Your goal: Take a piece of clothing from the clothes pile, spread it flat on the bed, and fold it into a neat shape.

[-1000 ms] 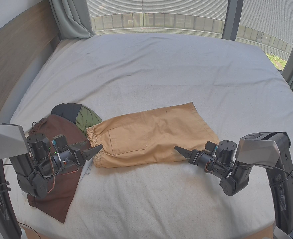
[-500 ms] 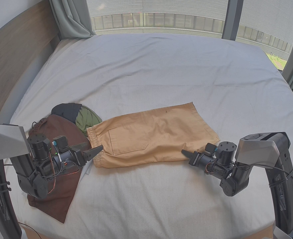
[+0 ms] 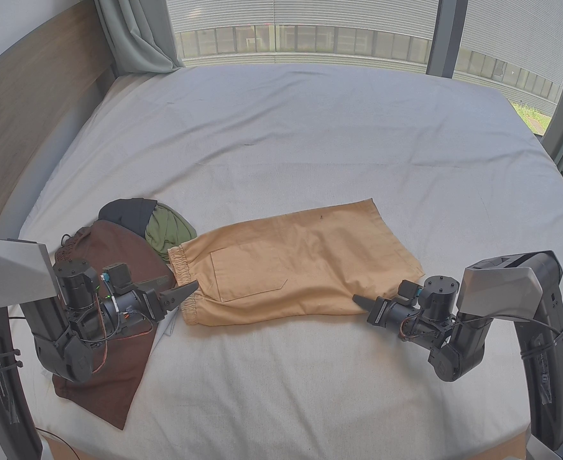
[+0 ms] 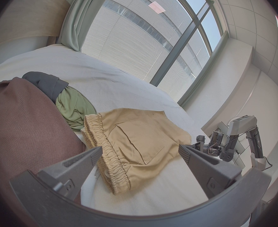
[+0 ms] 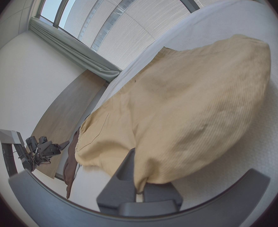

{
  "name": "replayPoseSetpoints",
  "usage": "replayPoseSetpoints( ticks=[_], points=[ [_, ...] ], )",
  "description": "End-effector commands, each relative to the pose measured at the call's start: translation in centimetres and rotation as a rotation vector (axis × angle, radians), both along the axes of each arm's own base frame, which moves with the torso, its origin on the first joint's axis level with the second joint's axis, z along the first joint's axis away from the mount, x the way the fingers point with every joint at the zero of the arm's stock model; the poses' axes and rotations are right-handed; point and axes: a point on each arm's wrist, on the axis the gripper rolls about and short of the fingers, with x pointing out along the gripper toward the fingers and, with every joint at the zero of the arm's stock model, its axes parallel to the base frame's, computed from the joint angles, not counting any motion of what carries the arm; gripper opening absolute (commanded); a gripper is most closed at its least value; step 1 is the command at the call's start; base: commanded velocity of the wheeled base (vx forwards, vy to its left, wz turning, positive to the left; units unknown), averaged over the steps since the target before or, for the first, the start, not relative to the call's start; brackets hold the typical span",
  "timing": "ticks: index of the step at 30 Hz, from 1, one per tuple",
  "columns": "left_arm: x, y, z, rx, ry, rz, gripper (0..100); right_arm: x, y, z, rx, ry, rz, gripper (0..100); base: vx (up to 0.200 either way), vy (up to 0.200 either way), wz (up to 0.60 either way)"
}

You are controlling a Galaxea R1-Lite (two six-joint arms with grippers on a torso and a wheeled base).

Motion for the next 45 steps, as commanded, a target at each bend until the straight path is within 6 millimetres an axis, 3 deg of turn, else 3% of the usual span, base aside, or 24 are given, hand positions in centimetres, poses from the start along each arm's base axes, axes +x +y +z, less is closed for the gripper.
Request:
replayPoseSetpoints(
  ticks=[1,19,29,36,45],
  points=[
    [0.0,-0.1,-0.3,0.003,0.009,-0.004,100,-0.6,-0.2,0.5,-0.020,-0.006,0.004,0,0.000,0.000,0.00],
    [0.2,0.1,-0.2,0.000,-0.001,-0.004,100,-2.0,-0.7,1.7,-0.036,0.009,0.009,0,0.000,0.000,0.00],
    [0.5,0.1,-0.7,-0.005,0.008,-0.031,100,-4.5,-1.4,2.8,-0.069,0.043,0.020,0,0.000,0.000,0.00],
    [0.5,0.0,-1.4,-0.001,0.027,-0.032,100,-7.4,-2.3,2.8,-0.105,0.129,0.028,0,0.000,0.000,0.00],
    [0.5,0.0,-1.4,-0.001,0.030,-0.033,100,-9.4,-3.1,2.4,-0.176,0.166,0.047,0,0.000,0.000,0.00]
  ],
)
